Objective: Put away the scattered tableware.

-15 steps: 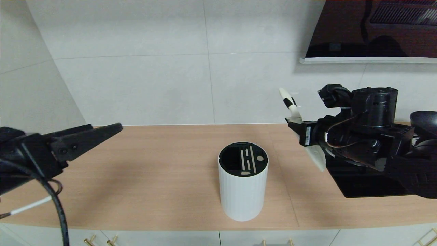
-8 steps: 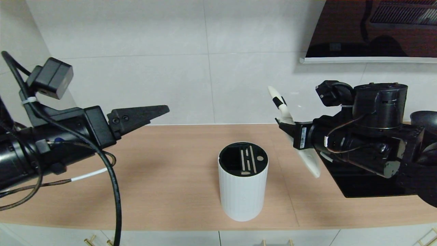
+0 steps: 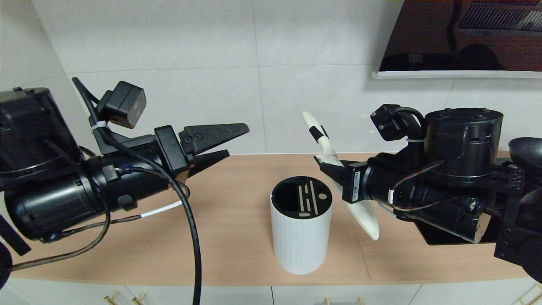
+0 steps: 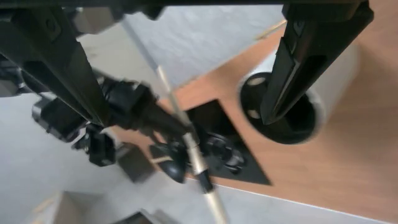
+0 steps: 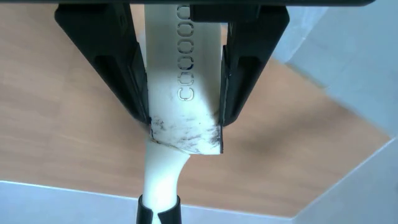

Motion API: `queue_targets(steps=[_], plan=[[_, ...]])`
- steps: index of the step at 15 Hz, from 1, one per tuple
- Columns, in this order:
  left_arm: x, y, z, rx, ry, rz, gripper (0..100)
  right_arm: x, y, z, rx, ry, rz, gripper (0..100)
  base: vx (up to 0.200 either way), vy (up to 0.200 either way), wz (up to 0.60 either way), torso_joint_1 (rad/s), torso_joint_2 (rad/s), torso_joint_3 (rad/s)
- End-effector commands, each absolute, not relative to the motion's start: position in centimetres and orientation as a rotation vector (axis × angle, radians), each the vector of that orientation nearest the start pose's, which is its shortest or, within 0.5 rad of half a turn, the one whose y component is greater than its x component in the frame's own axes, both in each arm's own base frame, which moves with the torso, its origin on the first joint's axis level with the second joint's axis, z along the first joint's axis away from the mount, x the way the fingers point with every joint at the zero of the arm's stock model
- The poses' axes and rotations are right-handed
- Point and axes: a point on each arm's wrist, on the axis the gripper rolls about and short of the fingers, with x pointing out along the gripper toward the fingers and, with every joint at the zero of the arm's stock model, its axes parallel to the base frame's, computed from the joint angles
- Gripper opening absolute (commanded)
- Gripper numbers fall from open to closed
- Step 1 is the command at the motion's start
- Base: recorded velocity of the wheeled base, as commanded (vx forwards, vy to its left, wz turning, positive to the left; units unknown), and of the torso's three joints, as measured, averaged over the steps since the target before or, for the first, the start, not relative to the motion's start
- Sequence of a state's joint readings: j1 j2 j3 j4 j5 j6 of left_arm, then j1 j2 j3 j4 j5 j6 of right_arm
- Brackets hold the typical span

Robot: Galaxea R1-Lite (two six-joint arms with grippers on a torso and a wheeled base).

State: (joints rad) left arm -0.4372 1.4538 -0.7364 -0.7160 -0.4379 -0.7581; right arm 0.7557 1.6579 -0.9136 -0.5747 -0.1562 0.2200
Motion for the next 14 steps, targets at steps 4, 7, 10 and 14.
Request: queue_targets(steps=[4, 7, 10, 14], plan=[[22.8, -13.3, 22.7, -0.817, 0.397, -0.871, 100, 21.7, 22.4, 21.4, 0.149, 0.245, 0.628, 0, 0.0, 0.0, 0.0, 0.0, 0.0, 0.0], [23.3, -14.7, 21.8, -0.817, 0.417, -0.845, 100, 21.3, 23.0, 21.3, 0.175, 0.254, 0.645, 0, 0.0, 0.0, 0.0, 0.0, 0.0, 0.0], [24.4, -15.8, 21.1, -0.836, 0.429, -0.795, 100, 20.8, 23.5, 21.2, 0.179, 0.26, 0.664, 0, 0.0, 0.0, 0.0, 0.0, 0.0, 0.0], [26.8, -17.1, 20.0, -0.936, 0.424, -0.696, 100, 20.1, 24.1, 21.2, 0.2, 0.273, 0.691, 0, 0.0, 0.0, 0.0, 0.0, 0.0, 0.0]])
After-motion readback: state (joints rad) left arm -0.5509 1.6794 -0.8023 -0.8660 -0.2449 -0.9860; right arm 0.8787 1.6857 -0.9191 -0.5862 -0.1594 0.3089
